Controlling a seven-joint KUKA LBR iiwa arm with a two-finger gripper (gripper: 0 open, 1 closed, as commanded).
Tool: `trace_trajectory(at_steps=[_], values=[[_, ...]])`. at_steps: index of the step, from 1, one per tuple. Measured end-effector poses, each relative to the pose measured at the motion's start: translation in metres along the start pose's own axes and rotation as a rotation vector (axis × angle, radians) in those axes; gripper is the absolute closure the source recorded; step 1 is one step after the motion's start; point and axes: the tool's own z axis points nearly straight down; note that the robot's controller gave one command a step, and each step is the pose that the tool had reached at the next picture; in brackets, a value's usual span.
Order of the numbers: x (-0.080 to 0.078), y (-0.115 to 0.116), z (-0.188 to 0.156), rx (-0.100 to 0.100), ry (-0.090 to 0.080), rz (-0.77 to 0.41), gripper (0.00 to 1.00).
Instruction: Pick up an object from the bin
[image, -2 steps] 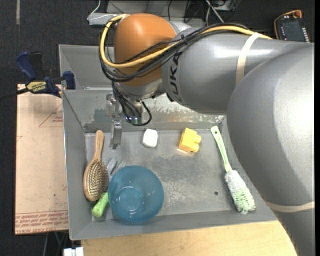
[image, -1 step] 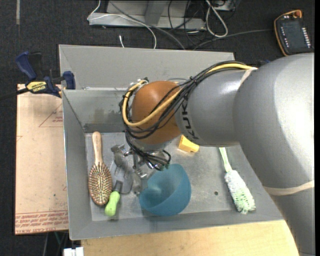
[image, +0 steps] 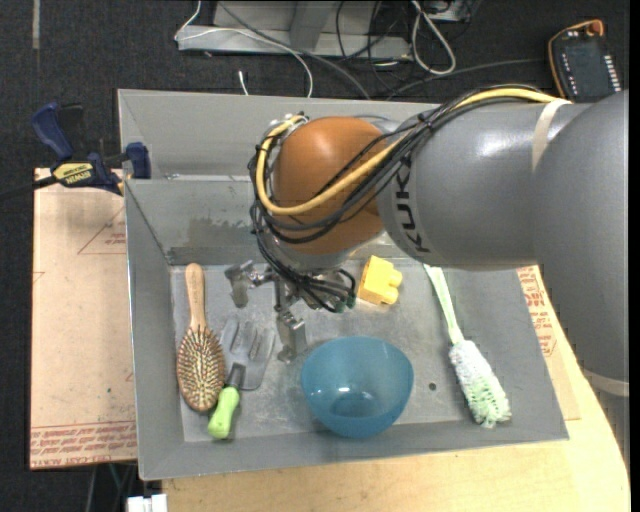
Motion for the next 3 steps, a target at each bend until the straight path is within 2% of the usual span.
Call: trace_trajectory(at_steps=[1,2,3], values=[[0.005,-0.003,0.073,-0.005,0.019,0.048,0.00],[0.011,0.066,0.082,0.001,-0.005,-0.233,0.00],[0.005,0.000,0.073,-0.002,0.011,0.026,1.00]])
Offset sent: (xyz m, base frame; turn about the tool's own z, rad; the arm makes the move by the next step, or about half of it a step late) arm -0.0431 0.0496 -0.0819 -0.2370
